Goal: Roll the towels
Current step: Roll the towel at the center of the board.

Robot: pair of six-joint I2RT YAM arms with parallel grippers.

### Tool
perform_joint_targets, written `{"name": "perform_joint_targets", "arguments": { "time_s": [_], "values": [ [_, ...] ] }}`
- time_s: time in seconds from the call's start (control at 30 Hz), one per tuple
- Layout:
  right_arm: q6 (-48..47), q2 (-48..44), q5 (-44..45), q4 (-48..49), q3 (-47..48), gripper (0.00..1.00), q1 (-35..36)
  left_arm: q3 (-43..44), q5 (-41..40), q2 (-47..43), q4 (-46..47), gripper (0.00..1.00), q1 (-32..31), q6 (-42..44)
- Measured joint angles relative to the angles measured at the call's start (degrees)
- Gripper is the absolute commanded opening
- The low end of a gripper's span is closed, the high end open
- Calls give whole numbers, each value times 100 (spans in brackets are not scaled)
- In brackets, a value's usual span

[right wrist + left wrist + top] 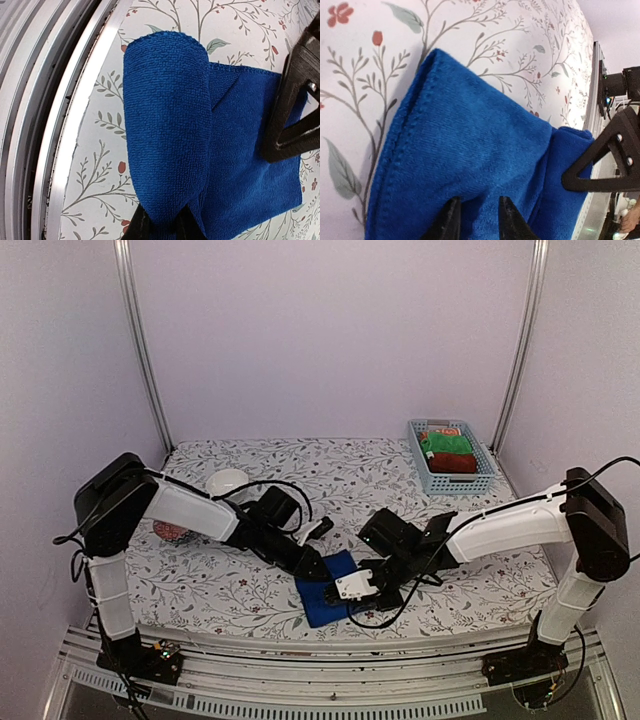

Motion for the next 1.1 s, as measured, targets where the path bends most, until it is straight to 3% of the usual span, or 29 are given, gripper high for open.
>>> {"name": "perform_joint_targets", "arguments": {
  "time_s": [0.3, 0.57, 0.77, 0.97, 1.1],
  "values": [
    [76, 339, -382, -920, 632, 8, -13, 520, -173, 433, -243, 27, -9, 7],
    [63, 1681, -1733, -2518, 2302, 7, -601, 382, -411, 269, -192, 32, -24, 17],
    [-70, 2747, -3025, -3748, 3329, 8, -1110, -586, -1552, -1110, -107, 48, 28, -42],
    [-109, 3633, -3877, -4802, 4151, 9, -1408, -1167, -2643, -2953, 28, 53, 13, 48],
    [-61, 4168, -4253, -5547, 4712, 9, -1534, -1510, -3344, -3869, 4, 57, -354, 337]
  ]
}}
